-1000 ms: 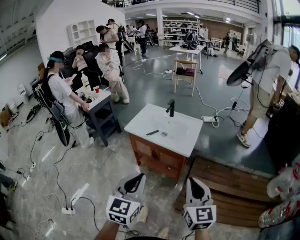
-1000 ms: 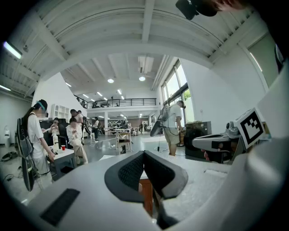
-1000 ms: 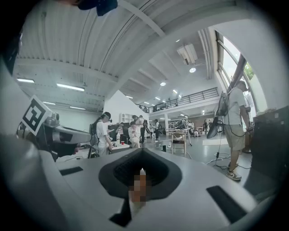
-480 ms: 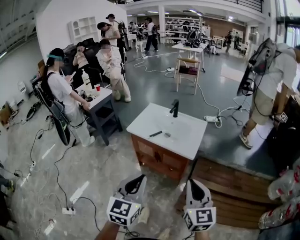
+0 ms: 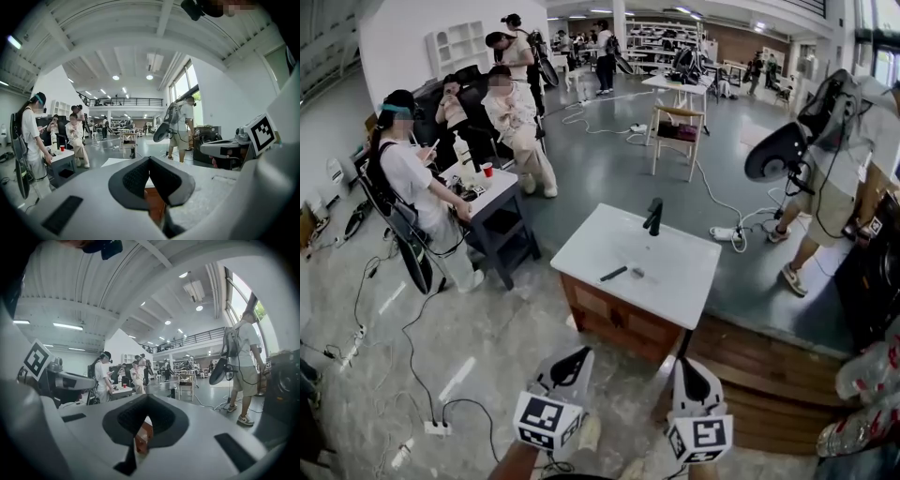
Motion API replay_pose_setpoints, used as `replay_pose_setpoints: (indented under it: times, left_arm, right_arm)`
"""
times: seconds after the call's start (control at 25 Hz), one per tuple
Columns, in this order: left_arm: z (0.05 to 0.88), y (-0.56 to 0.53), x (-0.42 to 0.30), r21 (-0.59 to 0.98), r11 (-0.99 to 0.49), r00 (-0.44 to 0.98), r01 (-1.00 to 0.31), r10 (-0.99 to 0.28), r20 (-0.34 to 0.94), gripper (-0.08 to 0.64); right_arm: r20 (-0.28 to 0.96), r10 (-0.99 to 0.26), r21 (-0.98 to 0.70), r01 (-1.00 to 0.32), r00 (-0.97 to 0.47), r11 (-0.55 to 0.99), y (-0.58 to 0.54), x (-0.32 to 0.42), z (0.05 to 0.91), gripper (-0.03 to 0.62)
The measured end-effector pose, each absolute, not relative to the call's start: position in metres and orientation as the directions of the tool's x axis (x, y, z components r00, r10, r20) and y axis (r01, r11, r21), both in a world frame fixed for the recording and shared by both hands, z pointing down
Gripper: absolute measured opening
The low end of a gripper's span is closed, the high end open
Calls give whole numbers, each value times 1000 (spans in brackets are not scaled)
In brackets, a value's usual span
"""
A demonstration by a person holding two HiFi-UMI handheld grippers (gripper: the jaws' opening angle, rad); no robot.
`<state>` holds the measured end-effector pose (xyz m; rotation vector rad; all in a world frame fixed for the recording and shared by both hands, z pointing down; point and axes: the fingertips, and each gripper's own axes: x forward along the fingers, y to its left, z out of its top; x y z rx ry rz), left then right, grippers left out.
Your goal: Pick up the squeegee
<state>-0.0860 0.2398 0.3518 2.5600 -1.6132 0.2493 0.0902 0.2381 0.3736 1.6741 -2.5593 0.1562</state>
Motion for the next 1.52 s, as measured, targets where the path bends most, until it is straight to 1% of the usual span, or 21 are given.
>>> replay_pose_setpoints:
  times: [0.32, 0.68, 1.04, 1.52]
  left_arm:
    - [351, 163, -129, 10, -470, 463, -883, -865, 192, 2]
    - [358, 101, -160, 11, -553, 547, -833, -820, 168, 2]
    - [360, 55, -163, 17, -592, 586, -806, -792, 169, 2]
    - [378, -39, -137, 10, -588, 578, -809, -792, 200, 2]
  right_arm:
    - [128, -924, -39, -933, -359, 357, 170, 46, 376, -2]
    - [118, -956, -21, -963, -269, 269, 121, 16, 378, -2]
    - [133, -967, -21, -976, -218, 217, 82, 16, 385, -2]
    - [148, -964, -43, -975, -221, 217, -16, 44, 403, -2]
